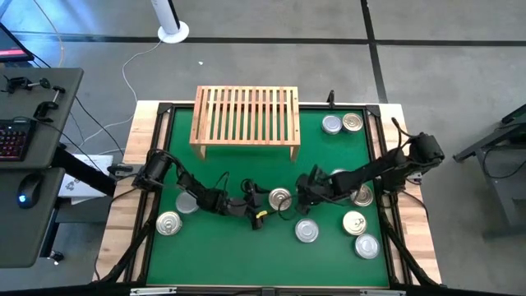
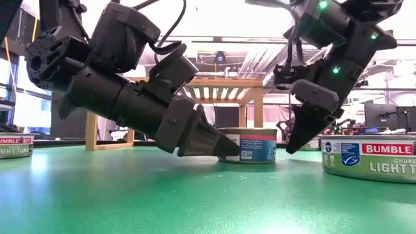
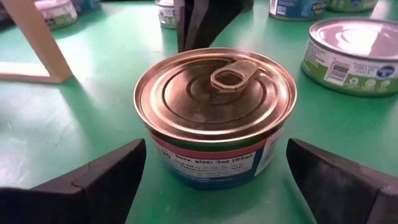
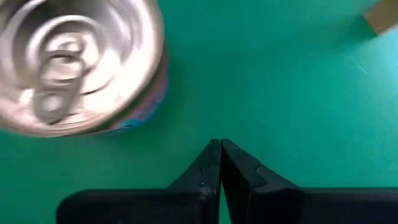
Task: Stack canned seafood by type on shelf
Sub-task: Put the blue pink tuna can on the shelf
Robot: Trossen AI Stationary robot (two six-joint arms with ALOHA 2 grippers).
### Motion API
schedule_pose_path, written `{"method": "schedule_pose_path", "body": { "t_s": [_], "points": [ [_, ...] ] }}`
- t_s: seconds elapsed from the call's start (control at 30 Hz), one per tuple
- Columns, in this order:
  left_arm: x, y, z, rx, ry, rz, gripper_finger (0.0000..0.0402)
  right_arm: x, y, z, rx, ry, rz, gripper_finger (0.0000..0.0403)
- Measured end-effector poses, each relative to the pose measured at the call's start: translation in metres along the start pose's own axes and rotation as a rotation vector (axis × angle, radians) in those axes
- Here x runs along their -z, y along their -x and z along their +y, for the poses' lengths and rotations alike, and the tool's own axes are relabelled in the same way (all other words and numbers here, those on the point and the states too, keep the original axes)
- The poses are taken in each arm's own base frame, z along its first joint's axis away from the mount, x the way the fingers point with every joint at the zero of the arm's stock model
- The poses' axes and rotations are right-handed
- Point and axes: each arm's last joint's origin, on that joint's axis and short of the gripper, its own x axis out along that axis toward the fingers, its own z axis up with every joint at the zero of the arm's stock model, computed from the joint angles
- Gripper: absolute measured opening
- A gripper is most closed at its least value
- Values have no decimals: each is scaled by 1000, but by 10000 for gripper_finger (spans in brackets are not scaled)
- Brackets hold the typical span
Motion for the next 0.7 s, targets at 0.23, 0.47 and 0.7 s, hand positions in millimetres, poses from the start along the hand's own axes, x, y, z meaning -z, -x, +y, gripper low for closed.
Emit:
{"method": "schedule_pose_path", "body": {
  "t_s": [0.23, 0.47, 0.7],
  "points": [
    [-1, -5, 7, 17, 14, 2, 374, -4, -1, 3, -38, 10, -30, 3],
    [19, 4, 14, 49, -24, -56, 374, -4, -1, 4, -46, 3, -36, 3],
    [36, 5, 16, 47, 29, -207, 374, -6, -1, 5, -65, -37, -50, 3]
  ]
}}
